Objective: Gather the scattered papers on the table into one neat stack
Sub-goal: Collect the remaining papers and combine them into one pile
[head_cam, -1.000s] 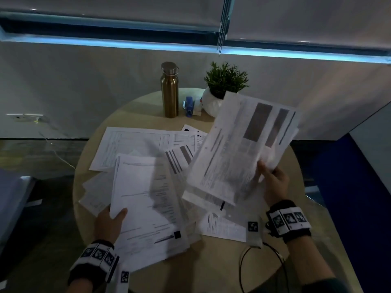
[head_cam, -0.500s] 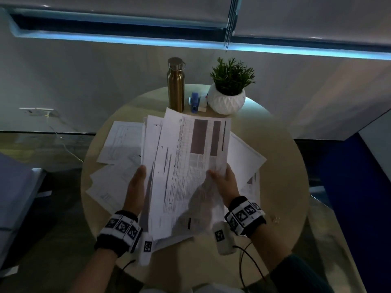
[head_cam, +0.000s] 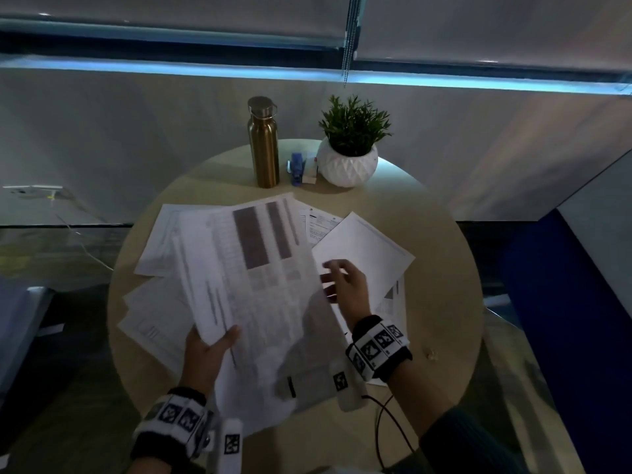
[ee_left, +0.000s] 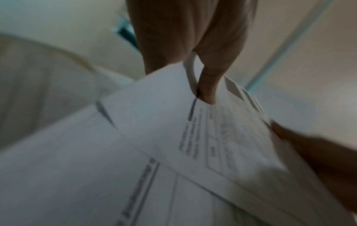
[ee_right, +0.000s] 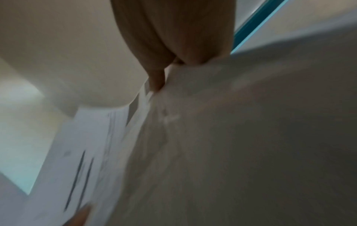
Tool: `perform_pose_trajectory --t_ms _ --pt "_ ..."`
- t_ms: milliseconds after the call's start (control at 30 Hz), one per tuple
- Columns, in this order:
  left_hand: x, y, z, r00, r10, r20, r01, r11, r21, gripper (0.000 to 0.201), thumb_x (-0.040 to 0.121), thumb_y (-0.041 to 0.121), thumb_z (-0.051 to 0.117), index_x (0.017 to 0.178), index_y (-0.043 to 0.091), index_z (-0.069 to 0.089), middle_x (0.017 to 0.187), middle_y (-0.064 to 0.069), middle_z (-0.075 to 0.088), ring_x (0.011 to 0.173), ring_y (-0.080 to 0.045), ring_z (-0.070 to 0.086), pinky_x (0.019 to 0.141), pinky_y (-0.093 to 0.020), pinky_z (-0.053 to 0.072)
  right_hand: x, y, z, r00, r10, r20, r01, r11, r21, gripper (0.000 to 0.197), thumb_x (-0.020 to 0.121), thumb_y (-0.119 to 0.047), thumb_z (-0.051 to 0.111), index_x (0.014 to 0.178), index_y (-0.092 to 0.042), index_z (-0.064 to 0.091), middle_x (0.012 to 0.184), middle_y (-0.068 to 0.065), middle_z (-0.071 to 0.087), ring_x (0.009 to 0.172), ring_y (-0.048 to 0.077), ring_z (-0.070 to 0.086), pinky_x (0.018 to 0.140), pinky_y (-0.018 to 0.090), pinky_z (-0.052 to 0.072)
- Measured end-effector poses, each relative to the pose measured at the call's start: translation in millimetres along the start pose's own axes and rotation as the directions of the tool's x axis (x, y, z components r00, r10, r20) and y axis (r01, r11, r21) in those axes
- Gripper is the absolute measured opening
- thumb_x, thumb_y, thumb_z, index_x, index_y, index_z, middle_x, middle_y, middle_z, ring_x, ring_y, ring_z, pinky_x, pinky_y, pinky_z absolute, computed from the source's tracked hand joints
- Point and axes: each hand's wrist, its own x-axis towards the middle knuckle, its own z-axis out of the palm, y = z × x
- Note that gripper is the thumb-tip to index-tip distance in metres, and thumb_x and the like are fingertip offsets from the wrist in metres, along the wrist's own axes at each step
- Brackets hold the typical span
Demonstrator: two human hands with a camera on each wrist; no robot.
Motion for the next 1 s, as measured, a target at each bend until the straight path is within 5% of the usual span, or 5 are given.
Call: perform_pose_trajectory --t_ms 133,333,500,833,1000 --pt "-1 -21 -29 0.966 -0.197 -0.166 0.190 0.980 -0.055 0.060 0.079 0.016 0.070 0.133 0.009 0.045 0.133 -0.010 0.051 0.120 -0.033 0.048 0.098 -0.039 0.037 39 40 -37 0.865 0.241 -0.441 -0.345 0.923 -0.172 0.051 0.079 -0.036 0.070 0.109 0.002 0.054 0.115 0.023 0.061 0.101 0.033 0.061 0.080 0.035 0.048" --pt "0 -47 -61 0.884 -0.404 -0.235 0.324 0.892 -0.314 0.097 0.057 0.041 0.080 0.141 0.020 0.036 0.146 -0.005 0.040 0.125 -0.029 0.044 0.107 -0.046 0.030 100 122 -66 0.782 0.439 -0.441 -0.619 0.625 -0.475 0.118 0.038 -0.071 0.075 0.125 0.004 0.046 0.125 0.013 0.057 0.109 0.032 0.058 0.092 0.044 0.050" --pt "-4 -55 -73 0.876 -0.417 -0.243 0.316 0.876 -0.364 0.091 0.055 0.036 0.080 0.137 0.019 0.043 0.141 -0.005 0.047 0.122 -0.028 0.047 0.107 -0.050 0.032 67 61 -51 0.830 0.411 -0.377 -0.543 0.751 -0.377 0.056 0.075 -0.012 0.073 0.122 0.001 0.046 0.125 0.017 0.055 0.104 0.033 0.058 0.088 0.036 0.048" --pt "-6 -57 -70 0.875 -0.401 -0.273 0.302 0.890 -0.342 0.063 0.077 0.011 0.069 0.135 0.014 0.045 0.140 -0.012 0.047 0.124 -0.032 0.045 0.106 -0.051 0.033 50 79 -78 0.798 0.321 -0.510 -0.596 0.545 -0.589 0.030 0.082 -0.022 0.068 0.106 -0.004 0.064 0.132 0.025 0.039 0.115 0.041 0.043 0.100 0.047 0.041" --pt "-3 -42 -54 0.887 -0.375 -0.269 0.327 0.922 -0.207 0.075 0.070 0.019 0.076 0.136 0.015 0.042 0.142 -0.011 0.046 0.125 -0.035 0.044 0.106 -0.050 0.033 42 79 -95 0.845 0.294 -0.446 -0.507 0.702 -0.499 0.027 0.073 -0.010 0.075 0.092 0.001 0.060 0.109 0.018 0.062 0.093 0.035 0.063 0.081 0.033 0.051"
